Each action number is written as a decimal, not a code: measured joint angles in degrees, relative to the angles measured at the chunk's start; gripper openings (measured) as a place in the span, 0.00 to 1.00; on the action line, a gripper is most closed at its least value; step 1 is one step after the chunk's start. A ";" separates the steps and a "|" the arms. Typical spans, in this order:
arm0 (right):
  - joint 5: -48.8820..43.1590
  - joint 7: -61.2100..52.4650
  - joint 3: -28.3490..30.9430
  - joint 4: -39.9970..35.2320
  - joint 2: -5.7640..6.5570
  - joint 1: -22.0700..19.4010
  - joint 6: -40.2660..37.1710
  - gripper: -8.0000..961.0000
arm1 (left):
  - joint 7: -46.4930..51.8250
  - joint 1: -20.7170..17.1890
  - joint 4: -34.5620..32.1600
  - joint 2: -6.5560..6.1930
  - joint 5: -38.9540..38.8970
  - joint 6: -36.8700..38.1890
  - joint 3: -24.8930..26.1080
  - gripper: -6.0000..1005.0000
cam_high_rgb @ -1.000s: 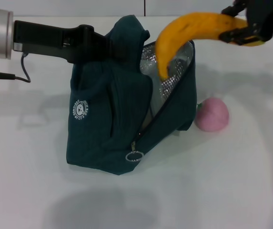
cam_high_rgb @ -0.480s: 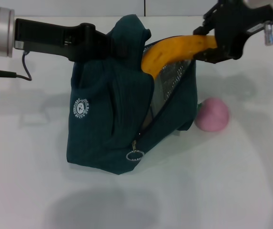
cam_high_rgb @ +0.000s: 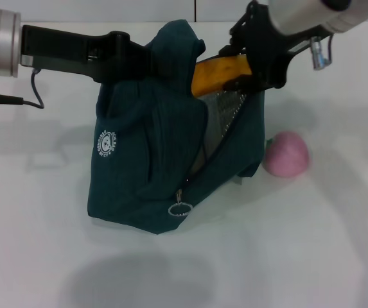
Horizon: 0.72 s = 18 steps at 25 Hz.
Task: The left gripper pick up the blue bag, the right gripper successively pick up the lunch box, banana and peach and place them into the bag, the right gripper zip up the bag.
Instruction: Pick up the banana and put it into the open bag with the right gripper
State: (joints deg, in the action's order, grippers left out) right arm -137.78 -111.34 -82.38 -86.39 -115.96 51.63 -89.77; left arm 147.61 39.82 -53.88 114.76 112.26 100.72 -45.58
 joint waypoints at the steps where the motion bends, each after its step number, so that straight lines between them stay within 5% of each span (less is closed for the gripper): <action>1: 0.06 -0.02 -1.14 0.00 -0.04 0.02 0.74 0.45 | -0.03 0.00 0.00 0.01 0.00 0.00 -0.01 0.05; 18: -0.36 -0.73 -5.50 -1.77 -0.02 -0.80 4.00 0.45 | -0.05 0.02 0.00 -0.04 0.25 0.00 0.05 0.05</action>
State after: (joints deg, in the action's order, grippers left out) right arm -138.13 -112.07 -87.88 -88.15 -115.98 50.84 -85.77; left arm 147.56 39.84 -53.88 114.71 112.51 100.72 -45.53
